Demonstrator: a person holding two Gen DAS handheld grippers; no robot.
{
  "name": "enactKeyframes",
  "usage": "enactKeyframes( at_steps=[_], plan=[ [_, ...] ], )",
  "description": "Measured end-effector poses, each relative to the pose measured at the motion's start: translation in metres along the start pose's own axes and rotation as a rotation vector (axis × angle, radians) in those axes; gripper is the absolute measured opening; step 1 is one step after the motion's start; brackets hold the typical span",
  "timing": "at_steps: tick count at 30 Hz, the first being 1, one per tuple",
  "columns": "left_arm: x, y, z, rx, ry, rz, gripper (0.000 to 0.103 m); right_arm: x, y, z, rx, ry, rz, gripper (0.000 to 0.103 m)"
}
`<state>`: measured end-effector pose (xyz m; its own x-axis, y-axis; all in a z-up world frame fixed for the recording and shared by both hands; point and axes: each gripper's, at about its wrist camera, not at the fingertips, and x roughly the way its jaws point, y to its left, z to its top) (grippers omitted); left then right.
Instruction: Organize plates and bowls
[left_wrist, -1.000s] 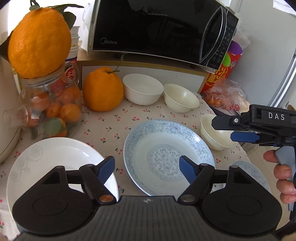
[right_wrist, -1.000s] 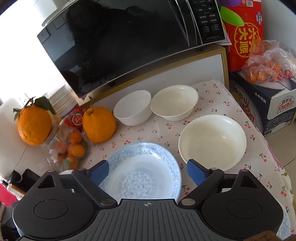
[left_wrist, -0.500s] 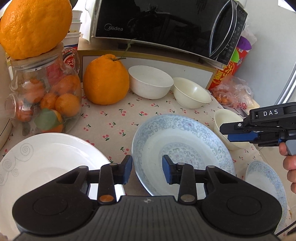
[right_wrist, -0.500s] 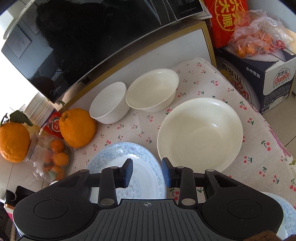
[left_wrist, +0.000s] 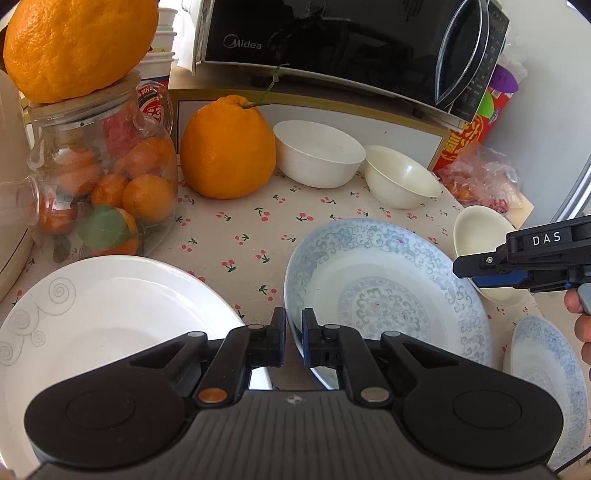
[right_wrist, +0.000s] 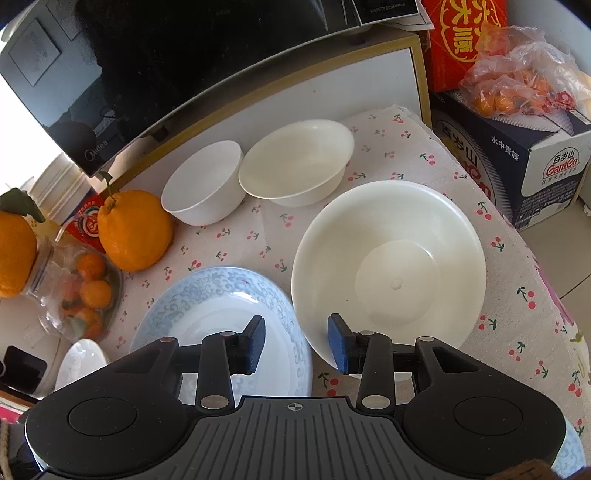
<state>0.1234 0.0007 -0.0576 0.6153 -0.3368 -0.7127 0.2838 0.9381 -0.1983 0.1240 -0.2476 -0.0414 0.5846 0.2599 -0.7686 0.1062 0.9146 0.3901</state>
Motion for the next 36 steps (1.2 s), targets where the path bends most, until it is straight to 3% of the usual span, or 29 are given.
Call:
enactKeyframes(
  at_steps=[3,7,12,17,18,22,25,31,36],
  plan=[
    [0.000,-0.002,0.000,0.011,0.001,0.013,0.007,-0.005,-0.002,0.001,0.004,-0.002,-0.005,0.038],
    [0.001,-0.003,0.000,0.008,0.002,0.024,0.007,-0.026,0.000,0.002,-0.034,-0.039,0.043,0.055],
    [-0.002,-0.009,-0.001,0.000,0.010,0.051,0.007,-0.033,0.003,-0.003,-0.057,0.008,0.084,0.056],
    [-0.008,-0.014,-0.005,-0.007,0.022,0.070,0.008,-0.020,0.004,-0.009,-0.075,0.052,0.011,0.056],
    [-0.009,-0.015,-0.006,-0.007,0.026,0.073,0.008,-0.016,0.003,-0.010,-0.075,0.062,-0.004,0.053],
    [-0.014,-0.018,-0.010,-0.001,0.036,0.079,0.008,-0.002,0.001,-0.013,-0.095,0.074,-0.053,0.025],
    [-0.017,-0.020,-0.013,0.002,0.043,0.077,0.009,0.003,-0.001,-0.015,-0.092,0.081,-0.038,0.009],
    [-0.026,-0.021,-0.020,0.000,0.066,0.087,0.010,-0.001,0.015,-0.023,-0.166,0.082,-0.051,0.009],
    [-0.034,-0.019,-0.025,-0.022,0.085,0.079,0.010,-0.005,0.014,-0.026,-0.155,0.112,-0.023,0.009]
  ],
)
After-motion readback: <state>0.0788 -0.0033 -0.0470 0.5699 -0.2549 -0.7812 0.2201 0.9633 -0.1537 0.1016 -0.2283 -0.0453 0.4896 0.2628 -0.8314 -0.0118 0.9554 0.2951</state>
